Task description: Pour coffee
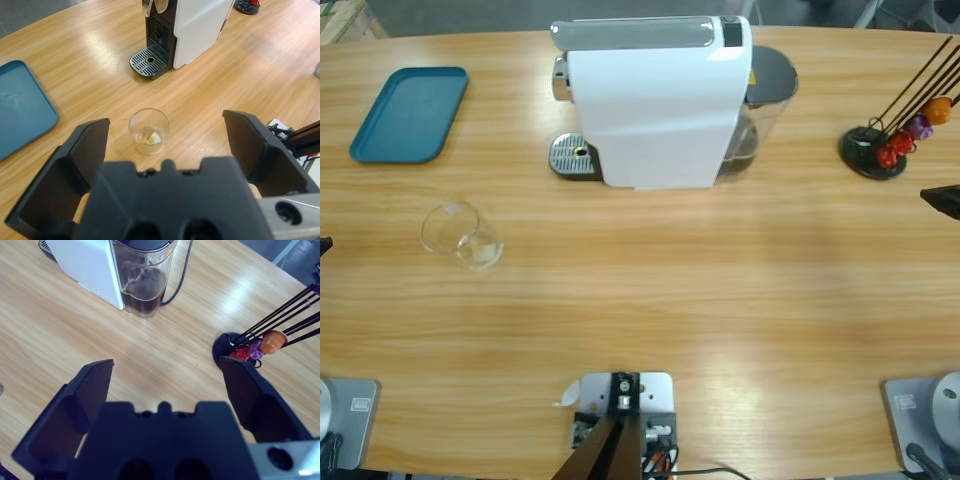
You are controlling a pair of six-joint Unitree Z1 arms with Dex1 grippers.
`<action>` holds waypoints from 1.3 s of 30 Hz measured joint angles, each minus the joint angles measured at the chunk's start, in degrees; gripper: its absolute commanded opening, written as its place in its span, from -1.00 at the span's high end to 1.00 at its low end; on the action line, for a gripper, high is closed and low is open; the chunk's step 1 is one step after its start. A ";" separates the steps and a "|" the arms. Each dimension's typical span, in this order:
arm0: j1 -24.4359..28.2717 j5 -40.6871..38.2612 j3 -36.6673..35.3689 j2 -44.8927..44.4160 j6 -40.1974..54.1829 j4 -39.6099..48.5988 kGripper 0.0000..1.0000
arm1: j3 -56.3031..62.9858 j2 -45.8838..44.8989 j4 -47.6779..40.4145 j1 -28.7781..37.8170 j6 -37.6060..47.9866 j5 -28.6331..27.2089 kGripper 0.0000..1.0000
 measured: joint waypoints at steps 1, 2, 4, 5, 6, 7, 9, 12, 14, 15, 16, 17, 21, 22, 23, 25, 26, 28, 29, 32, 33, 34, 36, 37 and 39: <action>0.00 0.00 0.00 0.00 0.00 0.00 -1.00 | 0.00 0.00 0.00 0.00 0.00 0.00 -0.92; 0.00 0.00 0.00 0.00 0.00 0.00 -1.00 | 0.00 0.00 0.00 0.00 0.00 0.00 -0.92; 0.00 0.00 0.00 0.00 0.00 0.00 -1.00 | 0.00 0.00 0.00 0.00 0.00 0.00 -0.92; 0.00 0.00 0.00 0.00 0.00 0.00 -1.00 | 0.00 0.00 0.00 0.00 0.00 0.00 -0.92; 0.00 0.00 0.00 0.00 0.00 0.00 -1.00 | 0.00 0.00 0.00 0.00 0.00 0.00 -0.92; 0.00 0.00 0.00 0.00 0.00 0.00 -1.00 | 0.00 0.00 0.00 0.00 0.00 0.00 -0.92; 0.00 0.00 0.00 0.00 0.00 0.00 -1.00 | 0.00 0.00 0.00 0.00 0.00 0.00 -0.92; 0.00 0.75 0.06 0.00 -1.13 -0.14 -1.00 | 0.00 -0.03 0.00 0.00 0.00 0.00 -0.92; 0.00 2.44 0.17 0.00 -4.20 -0.93 -1.00 | 0.01 -0.21 0.00 0.00 0.00 0.00 -0.92; 0.00 3.03 0.15 0.00 -5.12 -1.47 -1.00 | 0.01 -0.24 0.00 0.00 0.01 0.00 -0.92; 0.00 3.48 -0.12 0.07 -5.68 -2.03 -1.00 | 0.01 -0.24 0.00 0.00 0.01 0.00 -0.92; 0.00 3.70 -0.92 0.61 -5.97 -2.45 -1.00 | 0.01 -0.24 -0.01 0.00 0.01 0.00 -0.92; -0.02 3.94 -8.89 8.98 -10.49 -4.30 -1.00 | 0.01 -0.24 -0.02 0.00 0.01 0.00 -0.92; -0.01 3.96 -11.78 11.67 -12.39 -4.60 -1.00 | 0.01 -0.24 -0.02 0.00 0.01 0.00 -0.92; -0.01 3.96 -14.50 14.25 -14.11 -4.83 -1.00 | 0.01 -0.24 -0.02 0.00 0.01 0.00 -0.92; -0.02 3.85 -19.57 19.92 -17.09 -5.19 -1.00 | 0.02 -0.25 -0.02 0.00 0.01 0.00 -0.92; -0.02 3.50 -21.77 22.86 -18.63 -5.32 -1.00 | 0.02 -0.25 -0.02 0.00 0.01 0.00 -0.92; -0.02 1.08 -25.60 28.05 -22.70 -5.38 -1.00 | 0.03 -0.37 -0.02 0.00 0.02 0.00 -0.92; -0.02 -0.51 -27.45 30.33 -24.45 -5.40 -1.00 | 0.03 -0.40 -0.03 0.00 0.03 0.00 -0.92; -0.13 -4.55 -32.50 36.90 -28.74 -6.04 -0.95 | 0.04 -0.52 -0.03 0.00 0.04 0.00 -0.92; -0.15 -5.33 -33.23 38.54 -30.49 -6.66 -0.95 | 0.04 -0.53 -0.03 0.00 0.04 0.00 -0.92; -0.18 -5.86 -33.79 40.10 -32.54 -7.31 -0.95 | 0.04 -0.56 -0.03 0.00 0.04 0.00 -0.92; -0.49 -6.56 -34.65 42.73 -35.45 -8.15 -0.95 | 0.04 -0.56 -0.03 0.00 0.04 0.00 -0.92; -0.81 -6.62 -34.96 43.92 -36.40 -8.37 -0.93 | 0.04 -0.57 -0.03 0.00 0.04 0.00 -0.92; -1.16 -6.64 -35.44 45.98 -38.39 -8.45 -0.89 | 0.04 -0.67 -0.03 0.00 0.04 0.00 -0.92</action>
